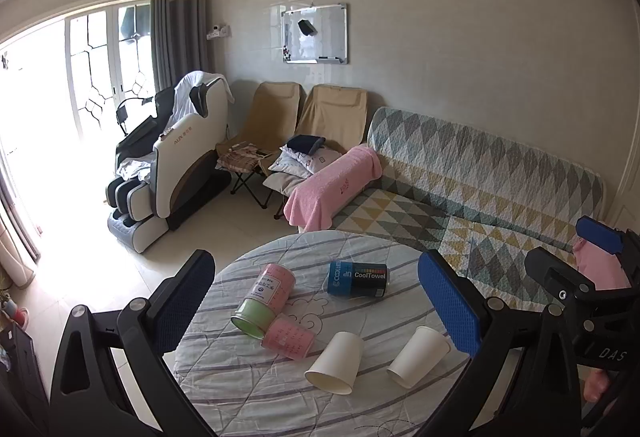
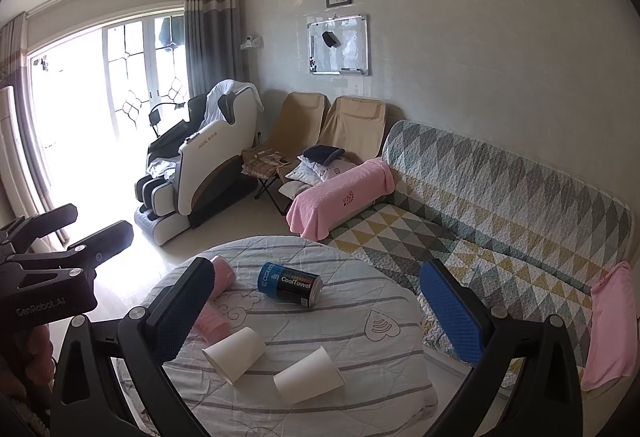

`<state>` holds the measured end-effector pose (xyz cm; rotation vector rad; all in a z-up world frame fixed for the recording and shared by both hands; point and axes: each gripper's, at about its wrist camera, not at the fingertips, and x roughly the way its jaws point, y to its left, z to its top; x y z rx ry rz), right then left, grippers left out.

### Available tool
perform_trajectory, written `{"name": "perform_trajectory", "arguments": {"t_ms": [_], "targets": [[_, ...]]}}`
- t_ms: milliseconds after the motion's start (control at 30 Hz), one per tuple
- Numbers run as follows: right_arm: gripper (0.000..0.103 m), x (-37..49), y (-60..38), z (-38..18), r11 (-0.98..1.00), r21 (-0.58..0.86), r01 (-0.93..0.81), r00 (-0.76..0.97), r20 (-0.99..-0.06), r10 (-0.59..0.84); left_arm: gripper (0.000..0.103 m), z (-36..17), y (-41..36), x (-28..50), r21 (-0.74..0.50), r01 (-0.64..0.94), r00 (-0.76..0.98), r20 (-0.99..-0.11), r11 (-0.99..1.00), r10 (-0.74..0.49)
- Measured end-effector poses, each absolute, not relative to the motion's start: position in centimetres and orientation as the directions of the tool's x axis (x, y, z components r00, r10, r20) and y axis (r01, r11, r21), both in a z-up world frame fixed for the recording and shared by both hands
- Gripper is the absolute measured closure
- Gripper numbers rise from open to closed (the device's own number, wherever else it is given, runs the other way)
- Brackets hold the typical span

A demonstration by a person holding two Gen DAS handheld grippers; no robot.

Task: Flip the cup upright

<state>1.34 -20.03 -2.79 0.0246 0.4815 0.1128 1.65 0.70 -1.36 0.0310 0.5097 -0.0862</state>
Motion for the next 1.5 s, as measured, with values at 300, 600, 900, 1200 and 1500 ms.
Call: {"name": "perform_trajectory", "arguments": {"t_ms": [300, 600, 900, 1200, 1500], "targets": [[0.000, 1.3, -19.9, -2.9, 0.993, 0.052, -0.105, 0.880, -0.461, 0.117, 0.000, -1.4, 0.7, 1.6, 0.008, 0.090, 0.869, -0.488, 0.996, -0.074], [0.000, 1.4, -19.6, -3.1, 0.992, 0.056, -0.109, 0.874, -0.471, 0.122, 0.000, -2.0, 0.9, 1.7, 0.004, 0.091, 0.858, -0.509, 0.996, -0.076], [0.000, 2.8, -18.5, -4.3, 0.989, 0.077, -0.126, 0.820, -0.552, 0.147, 0.000, -3.2, 2.0, 3.5, -0.013, 0.073, 0.798, -0.599, 0.997, -0.066], [0.000, 4.4, -17.3, -6.5, 0.984, 0.111, -0.136, 0.712, -0.680, 0.175, 0.000, -6.5, 3.3, 5.1, -0.045, 0.042, 0.688, -0.723, 0.998, -0.062], [0.000, 6.0, -16.1, -8.6, 0.979, 0.138, -0.151, 0.618, -0.760, 0.203, 0.001, -9.3, 4.4, 6.0, -0.064, 0.021, 0.599, -0.798, 0.998, -0.063]]}}
